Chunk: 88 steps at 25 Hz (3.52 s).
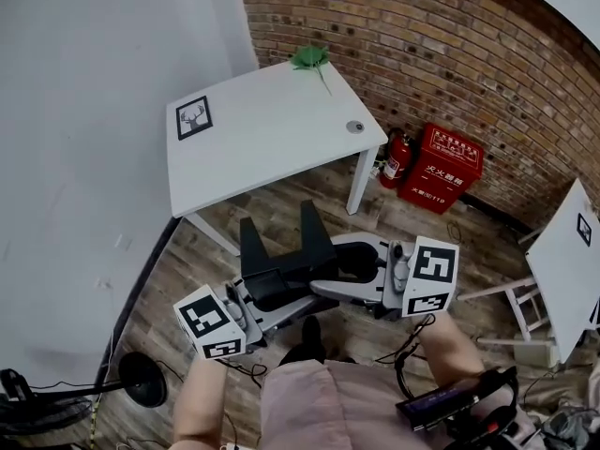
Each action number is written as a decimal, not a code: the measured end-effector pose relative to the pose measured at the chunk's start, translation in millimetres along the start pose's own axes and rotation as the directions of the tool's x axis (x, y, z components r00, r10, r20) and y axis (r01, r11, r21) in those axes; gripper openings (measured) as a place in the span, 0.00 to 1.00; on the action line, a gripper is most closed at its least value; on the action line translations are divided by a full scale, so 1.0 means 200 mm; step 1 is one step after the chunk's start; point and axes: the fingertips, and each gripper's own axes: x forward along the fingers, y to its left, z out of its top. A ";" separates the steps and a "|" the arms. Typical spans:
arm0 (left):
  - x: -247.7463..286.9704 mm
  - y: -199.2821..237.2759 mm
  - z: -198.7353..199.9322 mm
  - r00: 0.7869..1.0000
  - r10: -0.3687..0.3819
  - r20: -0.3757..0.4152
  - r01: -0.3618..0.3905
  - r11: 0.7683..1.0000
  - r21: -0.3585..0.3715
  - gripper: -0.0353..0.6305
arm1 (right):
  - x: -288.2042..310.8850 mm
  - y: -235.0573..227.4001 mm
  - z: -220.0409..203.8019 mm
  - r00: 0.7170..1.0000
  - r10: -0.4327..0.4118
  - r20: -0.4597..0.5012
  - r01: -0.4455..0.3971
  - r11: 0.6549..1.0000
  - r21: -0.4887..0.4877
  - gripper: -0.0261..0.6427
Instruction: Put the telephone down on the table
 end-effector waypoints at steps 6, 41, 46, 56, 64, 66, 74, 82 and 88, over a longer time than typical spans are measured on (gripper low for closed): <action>-0.08 0.26 0.12 1.000 -0.017 -0.008 0.018 1.000 0.013 0.30 | 0.17 -0.21 0.11 0.999 -0.030 0.020 0.030 0.999 -0.021 0.32; 0.40 1.62 0.23 0.999 -0.015 -0.028 0.010 0.985 -0.172 0.30 | 0.24 -1.69 0.21 0.997 -0.076 -0.002 0.076 0.990 0.119 0.33; 0.52 1.88 0.32 0.999 0.037 -0.027 -0.041 0.984 -0.175 0.30 | 0.23 -1.97 0.30 1.000 -0.026 -0.017 0.028 0.991 0.132 0.33; 0.59 2.18 0.52 0.994 0.110 -0.014 -0.110 0.984 -0.140 0.30 | 0.30 -2.26 0.51 0.998 0.054 -0.010 -0.053 0.994 0.092 0.33; 0.53 2.37 0.61 0.992 0.125 -0.008 -0.125 0.985 -0.117 0.30 | 0.43 -2.41 0.58 0.998 0.067 -0.009 -0.066 0.996 0.066 0.33; 0.52 2.43 0.61 0.993 0.117 -0.010 -0.117 0.986 -0.118 0.30 | 0.46 -2.46 0.58 0.998 0.055 -0.015 -0.054 0.996 0.070 0.33; 0.44 2.69 0.65 0.998 0.066 -0.002 -0.066 0.989 -0.131 0.30 | 0.63 -2.68 0.61 1.000 0.000 -0.027 0.002 0.997 0.073 0.33; 0.33 2.88 0.71 1.000 0.030 -0.002 -0.031 0.993 -0.116 0.30 | 0.81 -2.82 0.65 0.999 -0.045 -0.018 0.046 0.997 0.059 0.33; 0.32 2.96 0.69 0.999 0.040 -0.006 -0.041 0.989 -0.145 0.30 | 0.85 -2.90 0.62 0.998 -0.040 -0.042 0.044 0.995 0.093 0.33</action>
